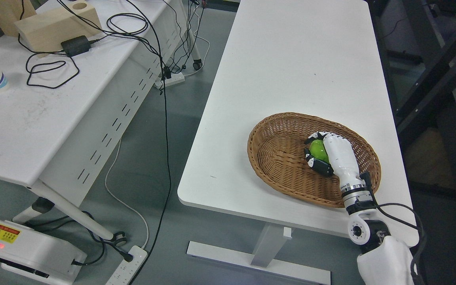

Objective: Place green apple on left shelf middle layer
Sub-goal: 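Lower the right hand into the basket and close it around the green apple, then lift the green apple out of the basket with the right hand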

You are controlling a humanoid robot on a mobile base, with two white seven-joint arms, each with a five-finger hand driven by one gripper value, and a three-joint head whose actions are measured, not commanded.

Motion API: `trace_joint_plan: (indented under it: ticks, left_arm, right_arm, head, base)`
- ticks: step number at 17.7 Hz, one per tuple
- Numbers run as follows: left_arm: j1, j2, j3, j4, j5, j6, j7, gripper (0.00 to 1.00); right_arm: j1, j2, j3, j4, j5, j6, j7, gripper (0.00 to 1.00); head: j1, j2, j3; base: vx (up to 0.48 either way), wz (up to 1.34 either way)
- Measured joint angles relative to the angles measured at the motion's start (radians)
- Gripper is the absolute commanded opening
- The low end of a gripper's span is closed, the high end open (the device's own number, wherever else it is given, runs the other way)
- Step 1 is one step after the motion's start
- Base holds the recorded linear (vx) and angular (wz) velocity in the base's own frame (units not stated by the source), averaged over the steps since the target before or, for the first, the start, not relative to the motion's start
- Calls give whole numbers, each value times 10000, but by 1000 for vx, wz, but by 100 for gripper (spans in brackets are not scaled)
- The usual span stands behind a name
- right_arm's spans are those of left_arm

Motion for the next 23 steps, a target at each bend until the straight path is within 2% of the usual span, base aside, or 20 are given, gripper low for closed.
trace_joint_plan:
  ticks: [4, 8, 14, 18, 23]
  left_arm:
    - [0, 0, 0, 0, 0, 0, 0, 100]
    - [0, 0, 0, 0, 0, 0, 1, 100]
    - [0, 0, 0, 0, 0, 0, 1, 100]
    - [0, 0, 0, 0, 0, 0, 1, 100]
    - [0, 0, 0, 0, 0, 0, 0, 100]
  right_arm:
    - [0, -13, -458, -226, -1605, 0, 673, 2]
    - [102, -11, -1139, -401, -4225, 69, 1888, 2]
    - [580, 0, -2022, -826, -6825, -120, 2215, 3]
    - [930, 2, -2550, -1172, -7937, -937, 2257, 3]
    - [1345, 23, -3033, -1629, -8476, -1649, 2262, 4]
  head:
    - [0, 0, 0]
    - [0, 0, 0]
    - [0, 0, 0]
    - [0, 0, 0]
    - [0, 0, 0]
  base:
    - [0, 0]
    - [0, 0]
    - [-5, 1]
    - [-35, -2]
    - [-87, -43]
